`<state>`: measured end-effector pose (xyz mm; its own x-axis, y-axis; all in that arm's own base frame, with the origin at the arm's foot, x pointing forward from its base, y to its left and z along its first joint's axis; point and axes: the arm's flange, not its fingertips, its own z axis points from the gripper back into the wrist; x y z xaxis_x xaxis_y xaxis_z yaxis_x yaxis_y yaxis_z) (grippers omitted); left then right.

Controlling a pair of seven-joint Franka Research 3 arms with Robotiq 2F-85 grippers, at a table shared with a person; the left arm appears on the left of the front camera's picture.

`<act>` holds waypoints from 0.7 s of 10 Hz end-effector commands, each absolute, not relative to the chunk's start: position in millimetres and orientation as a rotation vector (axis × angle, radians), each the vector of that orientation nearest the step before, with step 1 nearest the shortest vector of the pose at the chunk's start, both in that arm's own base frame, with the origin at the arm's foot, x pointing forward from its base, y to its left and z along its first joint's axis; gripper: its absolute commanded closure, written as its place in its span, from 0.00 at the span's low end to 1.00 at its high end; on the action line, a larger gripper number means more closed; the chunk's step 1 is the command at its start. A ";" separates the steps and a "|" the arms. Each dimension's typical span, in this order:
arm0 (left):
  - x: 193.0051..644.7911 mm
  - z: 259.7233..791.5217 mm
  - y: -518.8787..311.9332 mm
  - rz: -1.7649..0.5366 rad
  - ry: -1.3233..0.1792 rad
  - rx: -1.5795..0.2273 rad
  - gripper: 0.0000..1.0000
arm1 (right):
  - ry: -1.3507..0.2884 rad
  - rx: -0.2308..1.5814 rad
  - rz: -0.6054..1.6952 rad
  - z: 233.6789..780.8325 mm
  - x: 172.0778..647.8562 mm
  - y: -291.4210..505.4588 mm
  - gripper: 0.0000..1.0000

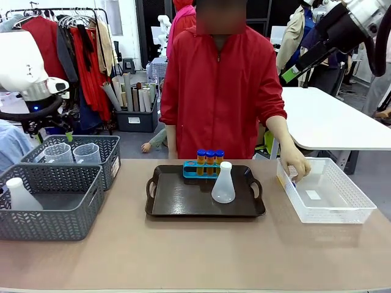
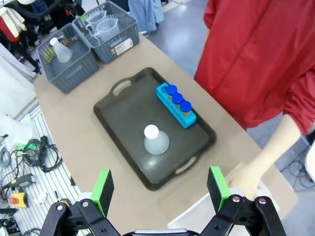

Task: Prepare the laboratory tools.
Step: Pick up one Large Measuring Cup and place it on the Handle tray.

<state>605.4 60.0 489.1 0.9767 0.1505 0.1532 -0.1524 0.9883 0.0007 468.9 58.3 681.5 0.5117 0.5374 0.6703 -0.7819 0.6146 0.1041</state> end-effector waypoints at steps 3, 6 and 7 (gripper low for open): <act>619.1 458.7 79.7 0.222 -0.143 0.028 0.00 | -0.645 0.436 0.821 681.9 467.8 59.0 0.00; 617.0 452.2 80.4 0.206 -0.128 0.018 0.00 | -0.645 0.436 0.821 681.9 467.8 59.0 0.00; 617.0 452.2 80.4 0.206 -0.128 0.018 0.00 | -0.645 0.436 0.821 681.9 467.8 59.0 0.00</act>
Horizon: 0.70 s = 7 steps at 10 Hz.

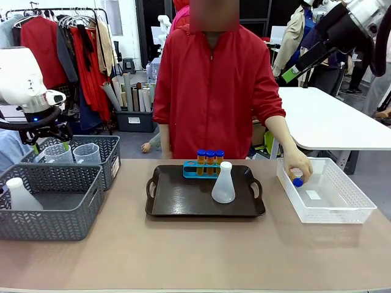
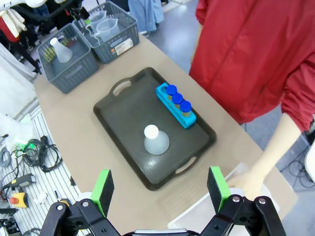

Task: Prepare the laboratory tools.
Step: Pick up one Large Measuring Cup and place it on the Handle tray.

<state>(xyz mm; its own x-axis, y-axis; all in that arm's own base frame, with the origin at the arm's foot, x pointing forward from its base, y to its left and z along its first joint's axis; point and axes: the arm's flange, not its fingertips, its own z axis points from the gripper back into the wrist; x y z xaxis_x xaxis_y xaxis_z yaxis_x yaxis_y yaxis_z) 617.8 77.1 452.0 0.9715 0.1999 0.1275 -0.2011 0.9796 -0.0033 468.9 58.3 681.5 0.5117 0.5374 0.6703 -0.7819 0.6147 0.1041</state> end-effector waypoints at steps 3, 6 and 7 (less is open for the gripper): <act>625.0 445.7 80.2 0.197 -0.102 0.010 0.00 | -0.645 0.436 0.821 681.9 467.8 59.0 0.00; 636.4 429.3 83.6 0.214 -0.101 0.020 0.00 | -0.645 0.436 0.821 681.9 467.8 59.0 0.00; 637.2 427.9 86.9 0.217 -0.104 0.020 0.00 | -0.645 0.436 0.821 681.9 467.8 59.0 0.00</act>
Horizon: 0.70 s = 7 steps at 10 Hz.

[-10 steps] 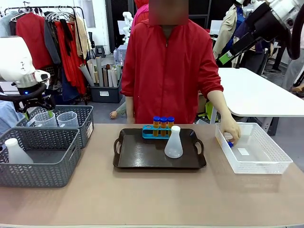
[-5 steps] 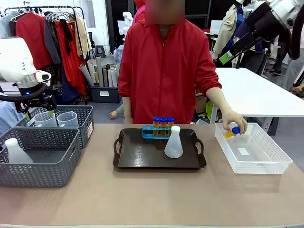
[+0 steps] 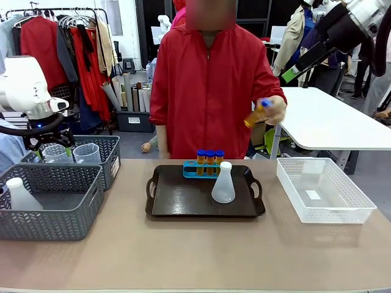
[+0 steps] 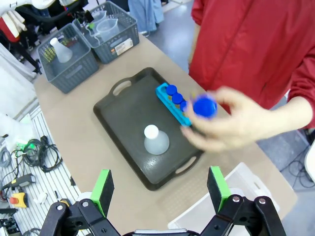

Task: Prepare the laboratory tools.
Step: Pick up one Large Measuring Cup and place it on the Handle tray.

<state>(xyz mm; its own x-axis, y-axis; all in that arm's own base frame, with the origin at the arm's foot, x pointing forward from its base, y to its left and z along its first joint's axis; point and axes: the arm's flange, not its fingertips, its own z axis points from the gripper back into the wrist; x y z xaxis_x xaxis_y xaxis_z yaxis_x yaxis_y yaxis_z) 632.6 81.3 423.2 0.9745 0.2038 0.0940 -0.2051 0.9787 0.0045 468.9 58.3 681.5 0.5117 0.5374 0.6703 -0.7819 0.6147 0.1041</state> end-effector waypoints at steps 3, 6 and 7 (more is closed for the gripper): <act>644.2 412.1 97.2 0.201 -0.099 0.045 0.00 | -0.645 0.436 0.821 681.9 467.8 59.0 0.00; 652.4 395.0 107.7 0.199 -0.098 0.064 0.00 | -0.645 0.436 0.821 681.9 467.8 59.0 0.00; 652.5 391.9 111.1 0.194 -0.097 0.068 0.00 | -0.645 0.436 0.821 681.9 467.8 59.0 0.00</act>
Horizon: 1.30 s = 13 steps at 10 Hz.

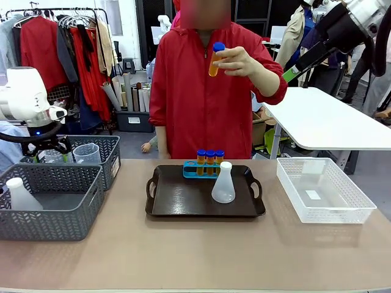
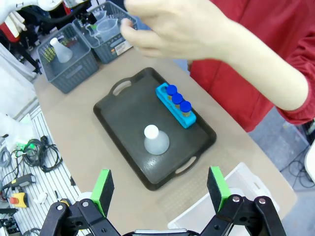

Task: Prepare the laboratory tools.
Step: Pick up one Large Measuring Cup and place it on the Handle tray.

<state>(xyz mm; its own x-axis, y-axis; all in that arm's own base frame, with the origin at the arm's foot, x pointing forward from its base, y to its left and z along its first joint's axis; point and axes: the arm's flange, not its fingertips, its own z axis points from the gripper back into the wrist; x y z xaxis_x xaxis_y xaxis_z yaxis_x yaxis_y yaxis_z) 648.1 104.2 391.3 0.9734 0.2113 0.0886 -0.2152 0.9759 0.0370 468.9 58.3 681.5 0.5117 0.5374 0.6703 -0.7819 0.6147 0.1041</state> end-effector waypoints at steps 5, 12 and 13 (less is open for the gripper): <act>653.3 392.4 115.8 0.200 -0.103 0.050 0.71 | -0.645 0.436 0.821 681.9 467.8 59.0 0.00; 639.8 414.2 112.6 0.193 -0.122 0.033 1.00 | -0.645 0.436 0.821 681.9 467.8 59.0 0.00; 632.3 425.7 108.5 0.189 -0.142 0.029 1.00 | -0.645 0.436 0.821 681.9 467.8 59.0 0.00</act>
<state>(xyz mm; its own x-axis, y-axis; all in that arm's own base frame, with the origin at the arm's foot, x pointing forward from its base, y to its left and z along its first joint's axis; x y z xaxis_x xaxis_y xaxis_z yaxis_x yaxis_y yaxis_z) 648.0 111.0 415.7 0.9708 0.2014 0.1304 -0.2074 0.9777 0.0336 468.9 58.3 681.5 0.5118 0.5374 0.6703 -0.7819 0.6147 0.1041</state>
